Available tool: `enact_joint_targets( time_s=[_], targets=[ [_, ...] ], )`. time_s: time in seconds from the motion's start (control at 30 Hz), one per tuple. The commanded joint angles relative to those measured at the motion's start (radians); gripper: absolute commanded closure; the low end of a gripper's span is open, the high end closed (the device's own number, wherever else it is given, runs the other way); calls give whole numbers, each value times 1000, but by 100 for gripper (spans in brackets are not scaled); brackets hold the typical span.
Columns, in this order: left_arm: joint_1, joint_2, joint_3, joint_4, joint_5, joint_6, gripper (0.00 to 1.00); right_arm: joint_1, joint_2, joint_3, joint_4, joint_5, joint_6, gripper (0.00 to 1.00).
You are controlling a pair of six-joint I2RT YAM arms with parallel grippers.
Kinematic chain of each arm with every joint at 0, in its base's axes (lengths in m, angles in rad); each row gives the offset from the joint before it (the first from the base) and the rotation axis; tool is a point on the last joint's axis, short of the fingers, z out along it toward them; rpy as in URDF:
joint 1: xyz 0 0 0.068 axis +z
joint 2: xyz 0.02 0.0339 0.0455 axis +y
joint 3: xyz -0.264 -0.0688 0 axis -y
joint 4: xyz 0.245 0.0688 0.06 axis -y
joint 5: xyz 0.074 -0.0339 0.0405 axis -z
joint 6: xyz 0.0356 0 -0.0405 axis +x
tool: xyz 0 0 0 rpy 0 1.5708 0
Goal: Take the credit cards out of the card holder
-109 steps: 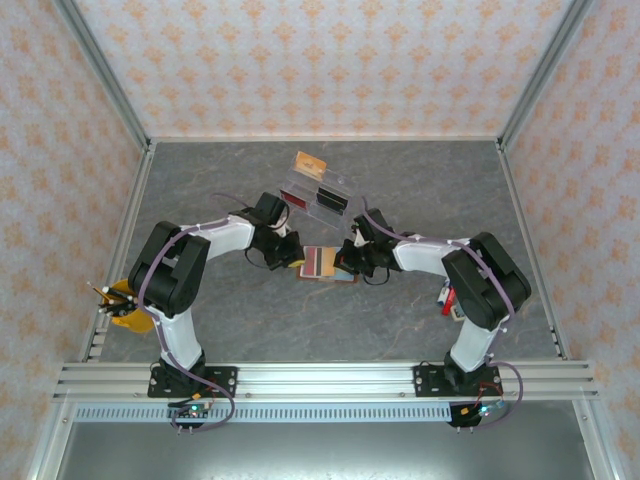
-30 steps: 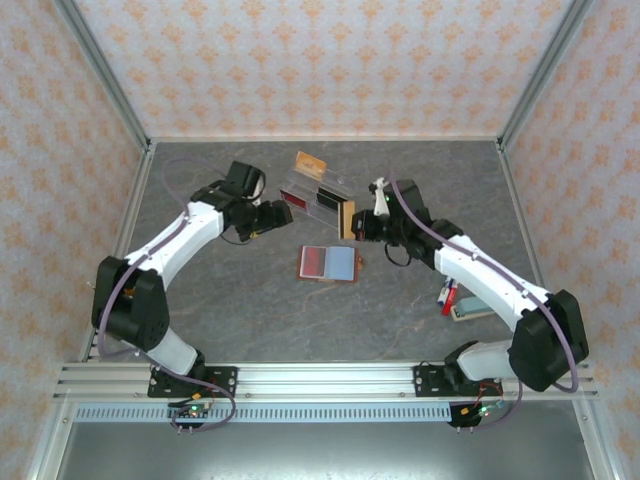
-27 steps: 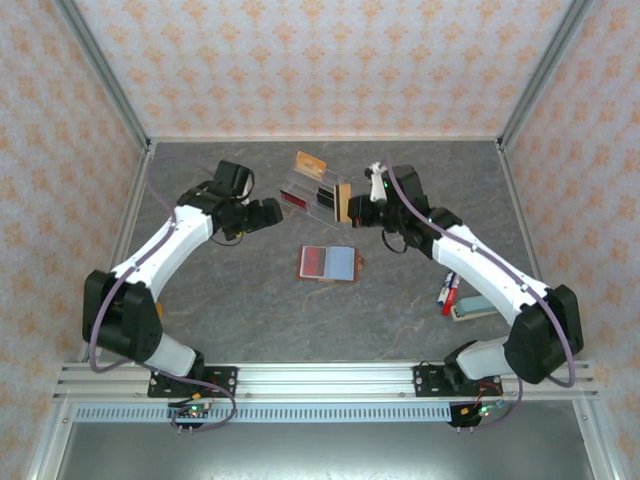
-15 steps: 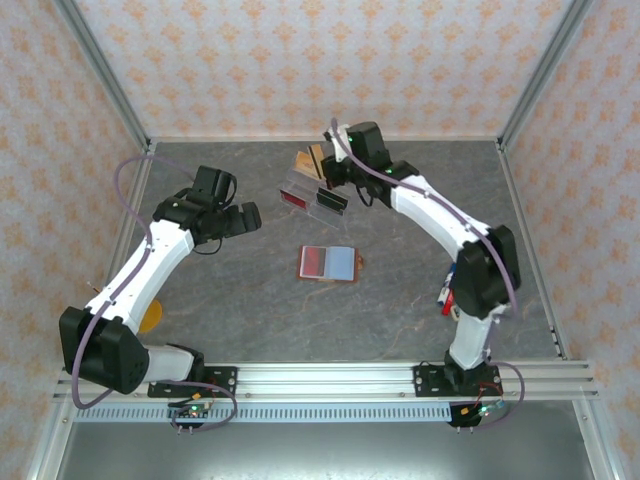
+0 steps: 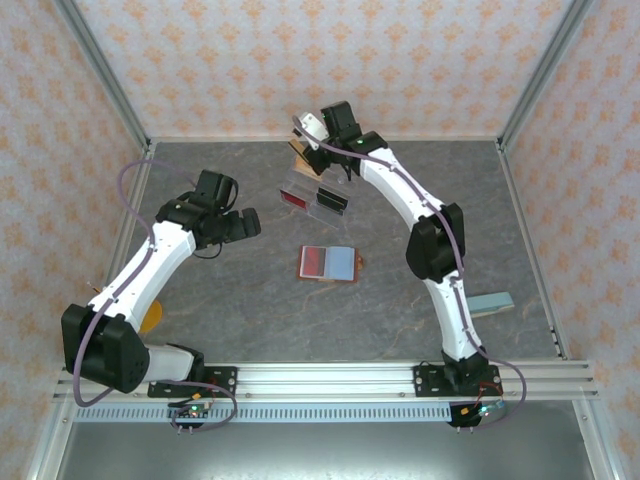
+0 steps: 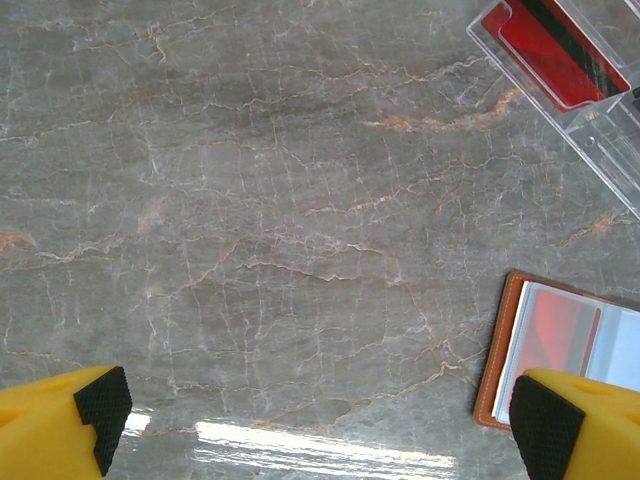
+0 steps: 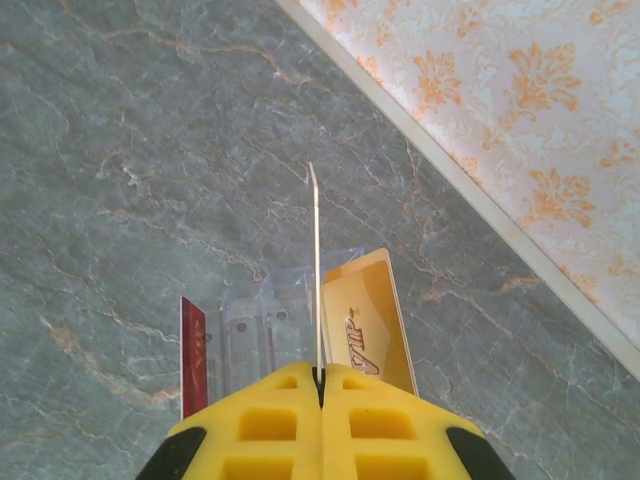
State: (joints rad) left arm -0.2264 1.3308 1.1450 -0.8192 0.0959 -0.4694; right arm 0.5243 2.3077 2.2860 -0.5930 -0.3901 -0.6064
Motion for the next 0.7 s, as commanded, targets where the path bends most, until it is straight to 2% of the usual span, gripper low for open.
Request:
enact_joint_targets(
  time_s=[0.0,0.67],
  targets=[
    [6,1,-12,-7,-7,2,0,-16,52,80,-106,-5,-83,100],
    [9,62,4,-1,40,8,0,-50,118,94,-118,-2,-111,99]
  ],
)
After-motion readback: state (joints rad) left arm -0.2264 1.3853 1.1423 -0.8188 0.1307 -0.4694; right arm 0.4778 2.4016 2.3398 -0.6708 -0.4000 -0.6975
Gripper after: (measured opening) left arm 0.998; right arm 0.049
